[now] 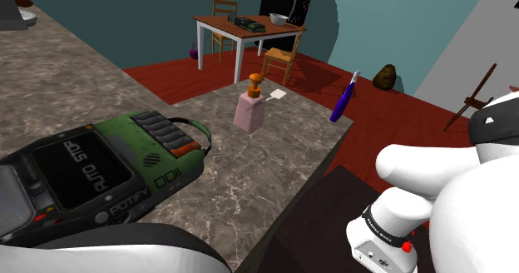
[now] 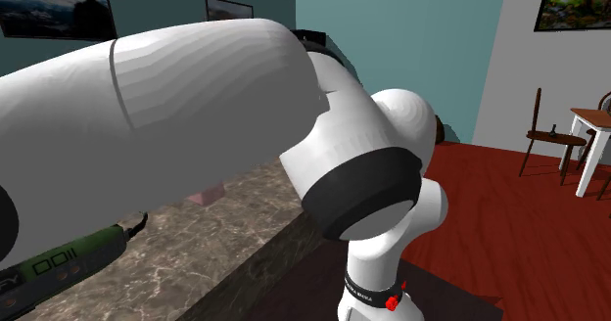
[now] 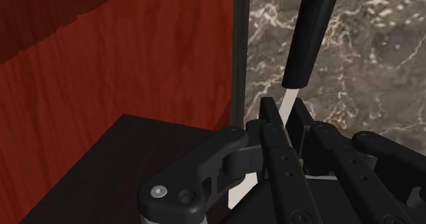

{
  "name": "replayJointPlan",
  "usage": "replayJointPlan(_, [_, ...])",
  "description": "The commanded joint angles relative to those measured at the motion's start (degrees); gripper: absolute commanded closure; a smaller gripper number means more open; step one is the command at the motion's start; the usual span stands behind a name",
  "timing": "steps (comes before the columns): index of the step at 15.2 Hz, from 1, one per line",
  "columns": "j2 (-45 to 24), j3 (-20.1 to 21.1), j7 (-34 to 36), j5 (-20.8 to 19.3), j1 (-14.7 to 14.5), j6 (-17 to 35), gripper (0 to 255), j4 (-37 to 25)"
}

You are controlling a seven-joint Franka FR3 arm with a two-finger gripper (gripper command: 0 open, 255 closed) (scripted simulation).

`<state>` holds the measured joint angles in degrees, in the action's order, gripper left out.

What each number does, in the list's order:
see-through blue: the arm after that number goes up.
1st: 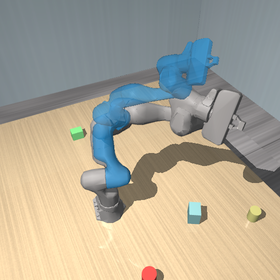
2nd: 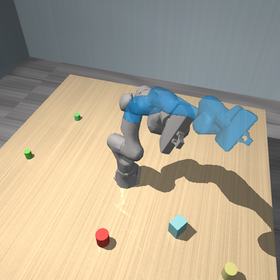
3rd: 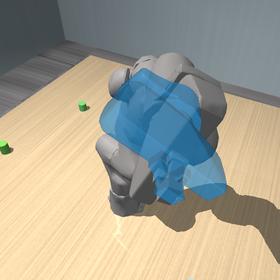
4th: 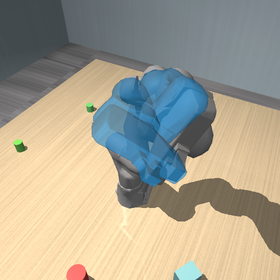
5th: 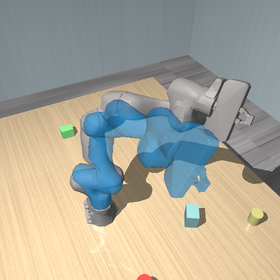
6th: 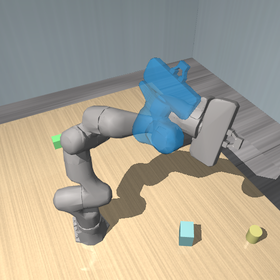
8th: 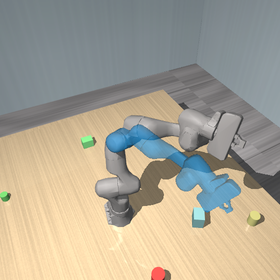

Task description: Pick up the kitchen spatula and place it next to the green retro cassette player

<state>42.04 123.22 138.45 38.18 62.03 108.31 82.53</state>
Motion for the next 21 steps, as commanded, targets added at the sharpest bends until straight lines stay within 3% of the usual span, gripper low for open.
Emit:
replayJointPlan(1, [0.15,0.18,-0.5,0.38,-0.39,1.42,255,1.53])
replayJointPlan(8, [2.05,1.67,-1.72,2.2,-0.17,5.08,255,3.88])
replayJointPlan(15, [2.05,1.66,-1.73,2.2,-0.17,5.08,255,3.88])
replayJointPlan(16, [2.06,1.67,-1.72,2.2,-0.16,5.07,0,3.86])
replayJointPlan(21, [2.06,1.67,-1.73,2.2,-0.17,5.08,0,3.88])
